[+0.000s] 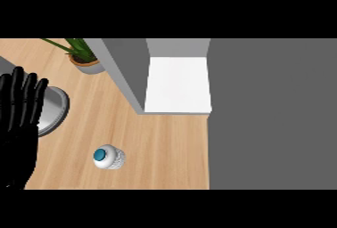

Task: Pick up the bottled water, place it into the cabinet and close the cabinet

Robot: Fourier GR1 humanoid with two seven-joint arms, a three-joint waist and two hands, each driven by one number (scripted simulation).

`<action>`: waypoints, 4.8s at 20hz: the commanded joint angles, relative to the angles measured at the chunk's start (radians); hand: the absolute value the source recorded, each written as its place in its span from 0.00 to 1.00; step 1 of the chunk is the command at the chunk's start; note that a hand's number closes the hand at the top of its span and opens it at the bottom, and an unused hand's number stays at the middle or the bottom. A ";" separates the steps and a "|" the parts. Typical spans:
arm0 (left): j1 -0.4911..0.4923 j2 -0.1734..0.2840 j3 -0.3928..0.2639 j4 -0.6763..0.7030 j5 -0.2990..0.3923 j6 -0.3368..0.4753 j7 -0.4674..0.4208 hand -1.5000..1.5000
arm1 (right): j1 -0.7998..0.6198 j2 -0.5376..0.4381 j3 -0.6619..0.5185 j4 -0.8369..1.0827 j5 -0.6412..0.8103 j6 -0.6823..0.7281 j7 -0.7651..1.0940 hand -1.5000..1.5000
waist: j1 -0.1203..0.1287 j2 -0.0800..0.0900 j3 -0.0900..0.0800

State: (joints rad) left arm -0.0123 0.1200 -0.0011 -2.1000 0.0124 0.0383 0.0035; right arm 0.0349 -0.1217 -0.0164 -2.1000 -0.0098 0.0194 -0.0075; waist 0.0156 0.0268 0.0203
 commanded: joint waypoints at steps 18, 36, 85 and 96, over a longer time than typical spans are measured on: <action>0.457 -0.011 -0.101 -0.296 0.186 -0.121 0.192 0.00 | 0.459 0.065 0.211 -0.425 -0.111 0.075 0.226 0.00 | -0.019 -0.031 -0.020; 0.485 -0.073 -0.052 -0.020 0.056 -0.098 -0.040 0.00 | 0.655 0.052 0.251 -0.459 -0.101 0.127 0.090 0.00 | -0.025 -0.030 -0.021; -0.108 -0.119 0.172 1.506 0.152 -0.310 -0.887 1.00 | 1.016 -0.032 0.283 -0.488 -0.098 0.241 -0.227 0.00 | -0.040 -0.025 -0.023; -0.150 -0.119 0.172 1.436 0.197 -0.284 -0.853 1.00 | 0.974 -0.023 0.304 -0.483 -0.085 0.217 -0.187 0.00 | -0.027 -0.025 -0.022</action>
State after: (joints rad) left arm -0.0701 0.0199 0.1649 -0.6989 0.1887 -0.2531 -0.8649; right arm 1.0179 -0.1414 0.2778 -2.4847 -0.0549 0.2483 -0.2679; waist -0.0075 -0.0105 0.0274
